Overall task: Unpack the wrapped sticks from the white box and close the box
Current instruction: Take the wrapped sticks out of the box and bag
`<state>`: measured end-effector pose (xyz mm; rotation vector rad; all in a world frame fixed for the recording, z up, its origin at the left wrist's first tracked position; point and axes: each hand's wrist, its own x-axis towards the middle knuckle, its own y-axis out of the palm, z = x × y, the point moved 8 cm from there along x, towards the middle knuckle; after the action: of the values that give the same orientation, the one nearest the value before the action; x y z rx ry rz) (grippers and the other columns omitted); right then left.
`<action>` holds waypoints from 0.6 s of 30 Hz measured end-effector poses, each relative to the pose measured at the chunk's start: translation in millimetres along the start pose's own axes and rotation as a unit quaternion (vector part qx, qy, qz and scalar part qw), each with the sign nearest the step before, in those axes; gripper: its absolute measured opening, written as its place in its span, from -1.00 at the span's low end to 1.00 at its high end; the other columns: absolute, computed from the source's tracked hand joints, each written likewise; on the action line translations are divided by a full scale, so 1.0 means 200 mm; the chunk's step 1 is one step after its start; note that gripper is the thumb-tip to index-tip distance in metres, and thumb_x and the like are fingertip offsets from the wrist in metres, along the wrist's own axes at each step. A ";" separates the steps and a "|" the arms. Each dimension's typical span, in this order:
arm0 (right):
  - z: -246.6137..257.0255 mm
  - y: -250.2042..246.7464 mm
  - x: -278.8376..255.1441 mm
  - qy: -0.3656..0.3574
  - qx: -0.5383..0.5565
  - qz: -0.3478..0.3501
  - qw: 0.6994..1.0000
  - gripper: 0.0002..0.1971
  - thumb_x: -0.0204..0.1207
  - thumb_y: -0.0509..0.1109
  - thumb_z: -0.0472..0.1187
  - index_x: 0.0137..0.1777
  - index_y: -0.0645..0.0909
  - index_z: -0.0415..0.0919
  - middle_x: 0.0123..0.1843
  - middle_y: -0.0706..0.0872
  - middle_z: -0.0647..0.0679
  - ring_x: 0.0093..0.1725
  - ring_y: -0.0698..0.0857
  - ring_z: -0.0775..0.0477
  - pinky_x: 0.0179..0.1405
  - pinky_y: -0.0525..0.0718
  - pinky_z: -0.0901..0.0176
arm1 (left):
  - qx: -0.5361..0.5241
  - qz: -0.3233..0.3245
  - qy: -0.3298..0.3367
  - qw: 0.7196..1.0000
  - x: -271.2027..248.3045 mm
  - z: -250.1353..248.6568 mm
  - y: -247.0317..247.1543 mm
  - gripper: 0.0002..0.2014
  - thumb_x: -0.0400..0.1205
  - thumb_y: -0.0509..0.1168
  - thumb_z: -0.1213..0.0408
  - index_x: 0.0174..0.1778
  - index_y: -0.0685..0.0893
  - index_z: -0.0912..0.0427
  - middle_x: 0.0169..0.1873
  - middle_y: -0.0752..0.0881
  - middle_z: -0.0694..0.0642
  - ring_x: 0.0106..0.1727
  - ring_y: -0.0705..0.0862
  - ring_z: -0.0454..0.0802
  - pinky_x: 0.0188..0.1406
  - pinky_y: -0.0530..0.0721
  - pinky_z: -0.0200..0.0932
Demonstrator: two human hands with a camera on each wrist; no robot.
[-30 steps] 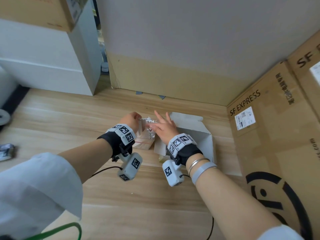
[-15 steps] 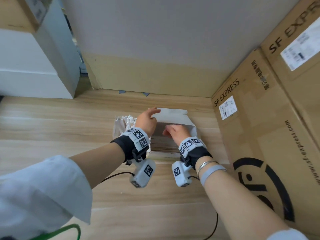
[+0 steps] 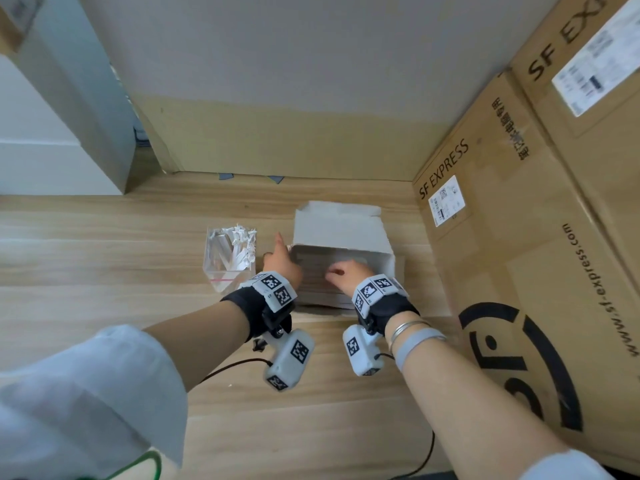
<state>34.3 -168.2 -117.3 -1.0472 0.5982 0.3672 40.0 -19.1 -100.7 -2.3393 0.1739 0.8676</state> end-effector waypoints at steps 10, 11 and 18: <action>0.08 0.15 0.05 -0.019 -0.173 0.027 0.984 -0.54 0.54 0.28 -0.26 0.46 0.47 -0.15 0.47 0.52 -0.15 0.43 0.53 -0.22 0.41 0.52 0.05 | -0.025 -0.011 0.078 0.997 -0.06 0.01 0.00 -0.29 0.54 -0.01 0.64 0.59 0.16 0.00 0.39 0.37 0.34 0.35 0.48 0.33 0.35 0.45 0.08; 0.08 0.17 0.06 -0.016 -0.197 0.027 0.980 -0.56 0.53 0.29 -0.27 0.43 0.49 -0.18 0.46 0.53 -0.17 0.42 0.55 -0.22 0.41 0.54 0.01 | -0.027 -0.011 0.074 0.997 -0.06 0.01 0.00 -0.27 0.53 -0.01 0.65 0.59 0.16 -0.01 0.39 0.37 0.34 0.36 0.48 0.33 0.37 0.45 0.09; 0.11 0.17 0.05 -0.016 -0.172 0.003 0.985 -0.64 0.55 0.31 -0.27 0.34 0.56 -0.29 0.32 0.64 -0.30 0.31 0.63 -0.31 0.27 0.62 -0.11 | -0.020 -0.010 0.068 0.997 -0.06 0.02 0.01 -0.24 0.51 -0.01 0.68 0.60 0.14 -0.02 0.40 0.36 0.33 0.36 0.48 0.37 0.39 0.45 0.11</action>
<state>28.9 -133.0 -139.5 -1.3674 0.5205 0.5037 28.4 -20.0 -96.3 -2.4335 0.1903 0.7078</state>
